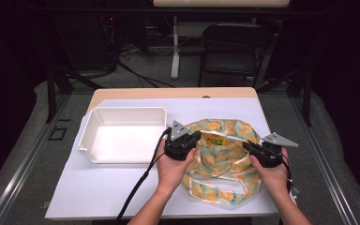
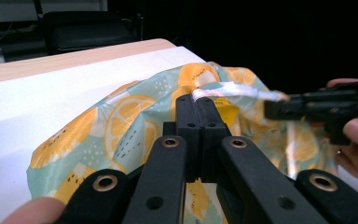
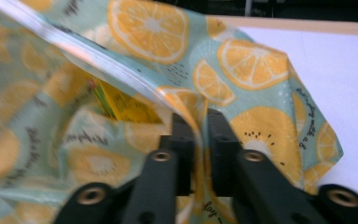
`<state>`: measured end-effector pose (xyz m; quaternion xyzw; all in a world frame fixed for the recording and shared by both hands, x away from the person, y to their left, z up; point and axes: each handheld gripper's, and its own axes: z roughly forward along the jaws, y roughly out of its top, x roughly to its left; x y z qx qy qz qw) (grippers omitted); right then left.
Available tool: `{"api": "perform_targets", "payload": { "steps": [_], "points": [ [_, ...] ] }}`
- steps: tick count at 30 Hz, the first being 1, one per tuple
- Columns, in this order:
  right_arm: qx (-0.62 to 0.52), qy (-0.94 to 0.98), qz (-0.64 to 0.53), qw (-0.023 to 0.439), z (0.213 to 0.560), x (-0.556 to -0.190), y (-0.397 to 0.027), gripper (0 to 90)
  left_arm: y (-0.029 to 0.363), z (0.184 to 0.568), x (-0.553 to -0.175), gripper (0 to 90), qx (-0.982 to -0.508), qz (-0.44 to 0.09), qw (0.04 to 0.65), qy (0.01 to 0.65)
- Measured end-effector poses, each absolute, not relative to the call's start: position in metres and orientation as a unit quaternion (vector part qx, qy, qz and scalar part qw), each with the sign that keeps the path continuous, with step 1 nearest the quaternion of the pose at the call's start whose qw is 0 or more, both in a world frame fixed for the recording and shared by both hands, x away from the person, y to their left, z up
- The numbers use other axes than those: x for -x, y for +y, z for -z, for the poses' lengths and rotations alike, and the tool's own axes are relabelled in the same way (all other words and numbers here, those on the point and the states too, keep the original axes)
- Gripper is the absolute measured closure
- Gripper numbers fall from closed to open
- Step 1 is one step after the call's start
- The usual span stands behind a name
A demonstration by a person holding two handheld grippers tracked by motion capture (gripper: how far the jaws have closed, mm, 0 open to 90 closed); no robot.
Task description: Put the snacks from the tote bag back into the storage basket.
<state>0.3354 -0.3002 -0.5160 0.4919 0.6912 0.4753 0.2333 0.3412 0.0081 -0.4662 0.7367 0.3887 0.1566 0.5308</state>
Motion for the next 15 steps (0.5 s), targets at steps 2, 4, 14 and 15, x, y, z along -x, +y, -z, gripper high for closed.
{"api": "perform_targets", "payload": {
  "steps": [2, 4, 14, 15],
  "points": [
    [-0.491, 0.683, -0.493, 0.223, 0.509, -0.335, -0.302, 89.9, 0.007, 0.467, -0.344, 90.0, -0.736, -0.162, 0.529, 0.390],
    [-0.487, 0.679, -0.505, 0.217, 0.501, -0.336, -0.303, 90.0, 0.005, 0.467, -0.348, 90.0, -0.734, -0.165, 0.527, 0.396],
    [-0.480, 0.674, -0.524, 0.204, 0.481, -0.365, -0.286, 90.0, -0.011, 0.471, -0.379, 90.0, -0.726, -0.183, 0.507, 0.427],
    [-0.483, 0.671, -0.525, 0.203, 0.479, -0.369, -0.284, 90.0, -0.012, 0.472, -0.383, 90.0, -0.725, -0.184, 0.504, 0.431]
  ]
}}
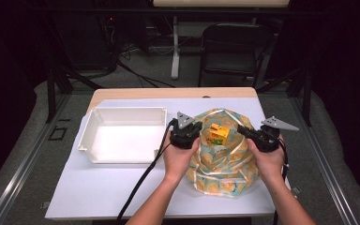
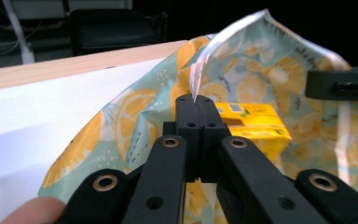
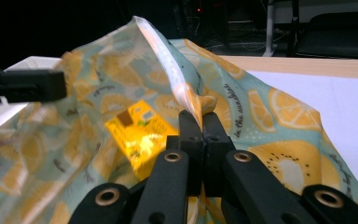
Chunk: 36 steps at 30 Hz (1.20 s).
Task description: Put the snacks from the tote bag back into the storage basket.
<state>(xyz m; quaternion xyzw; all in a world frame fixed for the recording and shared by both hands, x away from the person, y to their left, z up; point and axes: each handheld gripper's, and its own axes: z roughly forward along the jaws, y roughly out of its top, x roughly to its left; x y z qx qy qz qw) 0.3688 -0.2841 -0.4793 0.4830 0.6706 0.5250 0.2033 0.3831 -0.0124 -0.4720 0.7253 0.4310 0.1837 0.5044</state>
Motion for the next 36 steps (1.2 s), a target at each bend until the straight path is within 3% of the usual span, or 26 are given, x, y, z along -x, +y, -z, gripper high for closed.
{"api": "perform_targets", "payload": {
  "steps": [6, 17, 23, 24, 26, 30, 36],
  "points": [
    [-0.517, 0.658, -0.516, 0.183, 0.482, -0.391, -0.281, 89.7, -0.026, 0.488, -0.400, 90.0, -0.732, -0.187, 0.471, 0.456],
    [-0.572, 0.676, -0.437, 0.158, 0.538, -0.408, -0.284, 88.0, -0.040, 0.545, -0.409, 90.0, -0.773, -0.168, 0.389, 0.472],
    [-0.599, 0.679, -0.400, 0.143, 0.565, -0.410, -0.292, 87.8, -0.034, 0.564, -0.408, 90.0, -0.763, -0.153, 0.390, 0.492],
    [-0.598, 0.678, -0.404, 0.140, 0.564, -0.409, -0.293, 86.1, -0.035, 0.564, -0.406, 89.3, -0.766, -0.158, 0.389, 0.487],
    [-0.591, 0.678, -0.412, 0.144, 0.562, -0.406, -0.291, 74.1, -0.034, 0.562, -0.403, 86.1, -0.768, -0.164, 0.394, 0.478],
    [-0.557, 0.668, -0.458, 0.182, 0.542, -0.384, -0.292, 58.5, -0.027, 0.550, -0.394, 78.6, -0.751, -0.170, 0.423, 0.477],
    [-0.516, 0.660, -0.496, 0.228, 0.498, -0.349, -0.287, 48.7, -0.016, 0.517, -0.378, 60.6, -0.730, -0.183, 0.468, 0.464]
  ]
}}
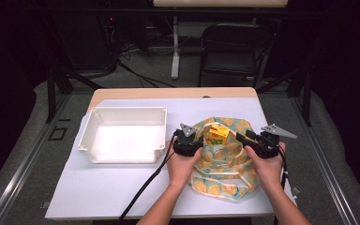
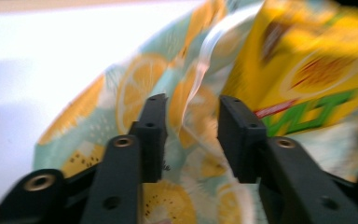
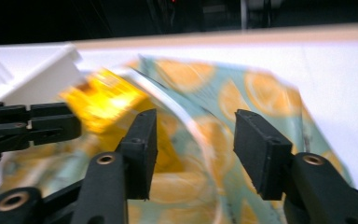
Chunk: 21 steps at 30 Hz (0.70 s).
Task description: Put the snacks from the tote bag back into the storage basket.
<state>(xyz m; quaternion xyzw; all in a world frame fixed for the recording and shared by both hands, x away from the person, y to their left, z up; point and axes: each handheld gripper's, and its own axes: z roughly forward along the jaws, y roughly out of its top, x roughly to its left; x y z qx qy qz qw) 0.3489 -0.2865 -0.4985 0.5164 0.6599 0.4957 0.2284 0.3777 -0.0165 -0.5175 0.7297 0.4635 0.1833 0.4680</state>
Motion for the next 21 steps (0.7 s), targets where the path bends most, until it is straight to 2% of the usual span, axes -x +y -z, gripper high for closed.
{"api": "perform_targets", "payload": {
  "steps": [2, 4, 6, 8, 9, 11, 15, 19, 21],
  "points": [
    [-0.497, 0.660, -0.507, 0.245, 0.491, -0.337, -0.280, 52.8, -0.013, 0.505, -0.370, 60.6, -0.719, -0.192, 0.487, 0.457],
    [-0.485, 0.658, -0.516, 0.253, 0.487, -0.329, -0.277, 63.5, -0.013, 0.495, -0.361, 64.6, -0.712, -0.199, 0.504, 0.448],
    [-0.486, 0.655, -0.525, 0.244, 0.488, -0.327, -0.273, 74.9, -0.017, 0.492, -0.355, 73.1, -0.714, -0.194, 0.515, 0.433],
    [-0.491, 0.660, -0.527, 0.213, 0.495, -0.332, -0.269, 85.5, -0.020, 0.497, -0.357, 84.7, -0.727, -0.159, 0.516, 0.424],
    [-0.493, 0.666, -0.520, 0.206, 0.501, -0.335, -0.266, 88.9, -0.021, 0.502, -0.360, 87.8, -0.732, -0.145, 0.512, 0.425],
    [-0.497, 0.679, -0.497, 0.212, 0.512, -0.338, -0.260, 90.0, -0.021, 0.516, -0.365, 90.0, -0.739, -0.136, 0.496, 0.435],
    [-0.507, 0.693, -0.477, 0.188, 0.528, -0.346, -0.254, 90.0, -0.024, 0.547, -0.374, 90.0, -0.759, -0.115, 0.455, 0.452],
    [-0.505, 0.720, -0.449, 0.158, 0.540, -0.352, -0.250, 89.8, -0.024, 0.565, -0.376, 90.0, -0.768, -0.124, 0.420, 0.468],
    [-0.509, 0.735, -0.418, 0.161, 0.546, -0.355, -0.251, 88.8, -0.026, 0.565, -0.375, 90.0, -0.769, -0.138, 0.415, 0.465]
  ]
}}
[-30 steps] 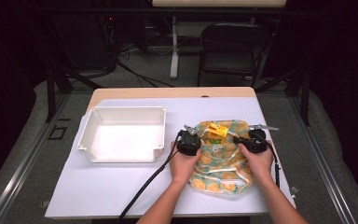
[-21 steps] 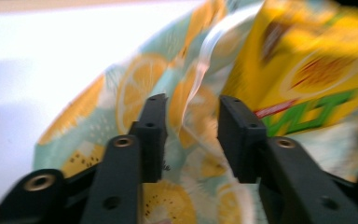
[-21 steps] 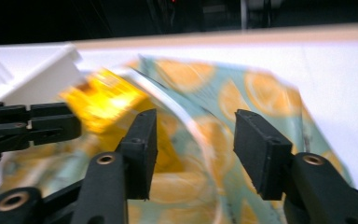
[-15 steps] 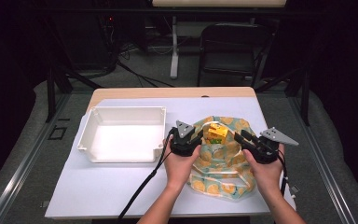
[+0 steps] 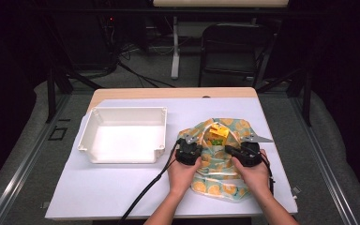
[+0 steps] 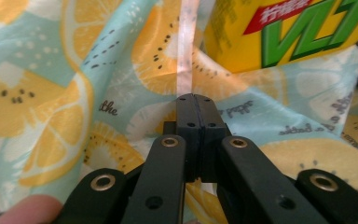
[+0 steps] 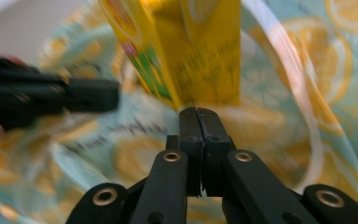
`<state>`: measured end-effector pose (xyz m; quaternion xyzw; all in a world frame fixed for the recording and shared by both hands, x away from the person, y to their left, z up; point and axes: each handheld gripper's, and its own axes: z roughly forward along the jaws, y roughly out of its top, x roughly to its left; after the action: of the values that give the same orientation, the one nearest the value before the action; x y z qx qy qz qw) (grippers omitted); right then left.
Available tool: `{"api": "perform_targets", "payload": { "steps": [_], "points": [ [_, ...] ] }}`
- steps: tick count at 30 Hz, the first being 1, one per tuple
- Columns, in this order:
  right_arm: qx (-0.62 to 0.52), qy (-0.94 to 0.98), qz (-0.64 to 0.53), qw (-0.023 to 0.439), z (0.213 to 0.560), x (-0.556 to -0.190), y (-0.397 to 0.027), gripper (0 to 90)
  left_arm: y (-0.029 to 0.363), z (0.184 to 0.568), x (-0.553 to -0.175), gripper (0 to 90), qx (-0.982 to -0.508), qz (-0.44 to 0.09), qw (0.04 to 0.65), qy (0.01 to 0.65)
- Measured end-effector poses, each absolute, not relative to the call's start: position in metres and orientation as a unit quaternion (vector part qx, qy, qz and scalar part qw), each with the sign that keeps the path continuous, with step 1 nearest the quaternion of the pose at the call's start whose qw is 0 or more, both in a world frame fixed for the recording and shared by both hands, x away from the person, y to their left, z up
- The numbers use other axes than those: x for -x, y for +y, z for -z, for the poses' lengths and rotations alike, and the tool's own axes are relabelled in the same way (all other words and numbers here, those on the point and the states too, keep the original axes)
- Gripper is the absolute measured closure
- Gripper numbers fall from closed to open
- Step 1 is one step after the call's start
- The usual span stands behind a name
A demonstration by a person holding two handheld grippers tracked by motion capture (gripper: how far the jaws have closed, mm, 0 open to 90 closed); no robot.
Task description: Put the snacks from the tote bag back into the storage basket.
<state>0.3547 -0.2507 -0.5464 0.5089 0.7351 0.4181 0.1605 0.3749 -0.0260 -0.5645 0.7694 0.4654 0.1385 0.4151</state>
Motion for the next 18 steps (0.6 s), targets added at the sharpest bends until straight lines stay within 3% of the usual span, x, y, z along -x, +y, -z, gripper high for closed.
{"api": "perform_targets", "payload": {
  "steps": [6, 12, 18],
  "points": [
    [-0.531, 0.747, -0.377, 0.137, 0.561, -0.359, -0.258, 88.2, -0.031, 0.565, -0.372, 88.6, -0.776, -0.165, 0.393, 0.465],
    [-0.478, 0.711, -0.475, 0.202, 0.529, -0.342, -0.259, 90.0, -0.029, 0.566, -0.372, 88.3, -0.770, -0.160, 0.398, 0.472],
    [-0.405, 0.738, -0.495, 0.215, 0.522, -0.341, -0.228, 90.0, -0.030, 0.565, -0.370, 88.3, -0.772, -0.165, 0.397, 0.469]
  ]
}}
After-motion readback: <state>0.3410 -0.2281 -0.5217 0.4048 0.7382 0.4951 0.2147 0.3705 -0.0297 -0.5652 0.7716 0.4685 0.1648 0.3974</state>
